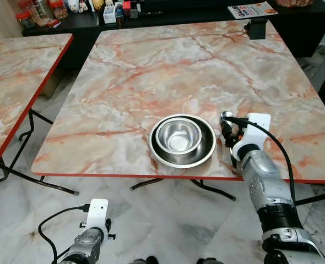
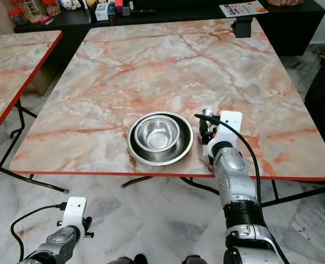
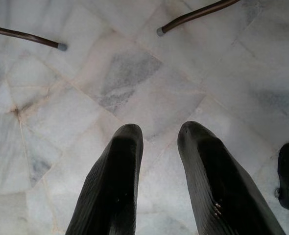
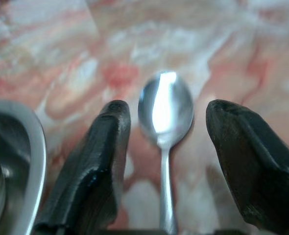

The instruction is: Setting the table

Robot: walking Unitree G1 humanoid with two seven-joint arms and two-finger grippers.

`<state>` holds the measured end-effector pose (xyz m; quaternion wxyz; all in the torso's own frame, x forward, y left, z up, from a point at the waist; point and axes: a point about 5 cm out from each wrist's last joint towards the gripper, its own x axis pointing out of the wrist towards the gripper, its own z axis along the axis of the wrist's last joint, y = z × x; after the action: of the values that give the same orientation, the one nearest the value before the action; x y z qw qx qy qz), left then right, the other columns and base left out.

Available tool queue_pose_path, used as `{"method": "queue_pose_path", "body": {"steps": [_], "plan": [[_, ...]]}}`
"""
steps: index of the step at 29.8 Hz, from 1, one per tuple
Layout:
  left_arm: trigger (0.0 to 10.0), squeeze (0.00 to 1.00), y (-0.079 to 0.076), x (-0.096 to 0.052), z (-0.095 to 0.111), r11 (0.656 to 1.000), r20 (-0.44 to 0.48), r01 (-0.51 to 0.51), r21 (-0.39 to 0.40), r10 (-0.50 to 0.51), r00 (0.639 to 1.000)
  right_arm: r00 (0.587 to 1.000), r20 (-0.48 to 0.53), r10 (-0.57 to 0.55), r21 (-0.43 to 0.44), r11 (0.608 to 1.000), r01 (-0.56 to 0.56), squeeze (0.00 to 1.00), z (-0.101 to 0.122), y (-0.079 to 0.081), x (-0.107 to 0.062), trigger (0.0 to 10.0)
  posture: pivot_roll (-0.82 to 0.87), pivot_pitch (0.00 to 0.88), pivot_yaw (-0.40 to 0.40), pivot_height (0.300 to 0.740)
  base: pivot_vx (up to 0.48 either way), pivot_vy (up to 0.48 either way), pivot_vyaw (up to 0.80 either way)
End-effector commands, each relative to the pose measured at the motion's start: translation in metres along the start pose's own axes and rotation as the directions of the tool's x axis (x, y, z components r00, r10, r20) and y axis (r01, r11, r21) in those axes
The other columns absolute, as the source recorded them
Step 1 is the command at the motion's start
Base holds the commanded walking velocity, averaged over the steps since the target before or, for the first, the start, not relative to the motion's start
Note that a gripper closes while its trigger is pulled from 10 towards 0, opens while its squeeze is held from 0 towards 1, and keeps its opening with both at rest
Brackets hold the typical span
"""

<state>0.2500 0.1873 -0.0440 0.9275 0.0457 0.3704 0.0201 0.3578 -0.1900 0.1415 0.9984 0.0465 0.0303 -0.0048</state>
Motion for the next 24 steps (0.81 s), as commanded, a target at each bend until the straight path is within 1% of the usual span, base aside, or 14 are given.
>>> {"method": "queue_pose_path", "body": {"steps": [1,5,6,7,9,10,12,13,17,19,24], "plan": [[10.0,0.00,0.003,-0.001,-0.006,1.000,-0.027,-0.009,0.006,0.009,1.000,0.996,0.092,-0.001,-0.004,1.000,0.002,0.00,0.019,0.002,0.002,10.0,-0.07,0.141,0.101,0.740,0.000,0.000,0.00],[10.0,0.00,0.003,-0.001,-0.005,1.000,-0.015,-0.010,-0.002,0.010,1.000,0.983,0.180,-0.018,0.005,1.000,0.018,0.00,0.032,-0.001,0.001,10.0,-0.07,0.136,0.100,0.740,0.000,0.000,0.00],[10.0,0.00,0.002,-0.001,-0.005,1.000,-0.008,-0.011,-0.006,0.011,1.000,0.981,0.190,-0.031,0.026,0.999,0.026,0.00,0.032,-0.003,0.001,10.0,-0.08,0.123,0.098,0.740,0.000,0.000,0.00],[10.0,0.00,0.002,-0.001,-0.005,1.000,-0.008,-0.011,-0.006,0.011,1.000,0.981,0.190,-0.031,0.026,0.999,0.026,0.00,0.032,-0.003,0.001,10.0,-0.08,0.123,0.098,0.740,0.000,0.000,0.00],[10.0,0.00,0.002,-0.001,-0.005,1.000,0.003,-0.013,-0.012,0.013,1.000,0.979,0.198,-0.054,0.042,0.998,0.047,0.00,0.029,-0.008,0.002,10.0,-0.07,0.107,0.097,0.740,0.000,0.000,0.00],[10.0,0.00,0.001,-0.001,-0.004,1.000,0.007,-0.013,-0.013,0.013,1.000,0.977,0.203,-0.065,0.029,0.998,0.061,0.00,0.029,-0.011,0.002,10.0,-0.07,0.107,0.097,0.740,0.000,0.000,0.00],[10.0,0.00,0.001,-0.001,-0.004,1.000,0.018,-0.013,-0.018,0.013,1.000,0.969,0.237,-0.073,0.008,0.997,0.073,0.00,0.034,-0.012,0.003,10.0,-0.07,0.093,0.095,0.740,0.000,0.000,0.00],[10.0,0.00,0.001,-0.002,-0.004,1.000,0.023,-0.013,-0.023,0.014,1.000,0.964,0.256,-0.071,0.008,0.997,0.071,0.00,0.038,-0.012,0.003,10.0,-0.07,0.093,0.095,0.740,0.000,0.000,0.00],[10.0,0.00,0.001,-0.002,-0.004,0.999,0.028,-0.022,-0.040,0.024,0.999,0.959,0.277,-0.052,-0.019,0.998,0.060,0.00,0.044,-0.010,0.003,10.0,-0.09,0.079,0.095,0.740,0.000,0.000,0.00],[10.0,0.00,0.002,-0.002,-0.005,0.998,0.027,-0.028,-0.051,0.029,0.999,0.957,0.287,-0.051,-0.017,0.998,0.058,0.00,0.045,-0.009,0.003,10.0,-0.09,0.082,0.099,0.740,0.000,0.000,0.00],[10.0,0.00,0.003,-0.002,-0.006,0.998,0.028,-0.035,-0.052,0.036,0.999,0.951,0.304,-0.055,-0.008,0.998,0.060,0.00,0.045,-0.008,0.002,10.0,-0.08,0.090,0.100,0.740,0.000,0.412,0.00]]}}
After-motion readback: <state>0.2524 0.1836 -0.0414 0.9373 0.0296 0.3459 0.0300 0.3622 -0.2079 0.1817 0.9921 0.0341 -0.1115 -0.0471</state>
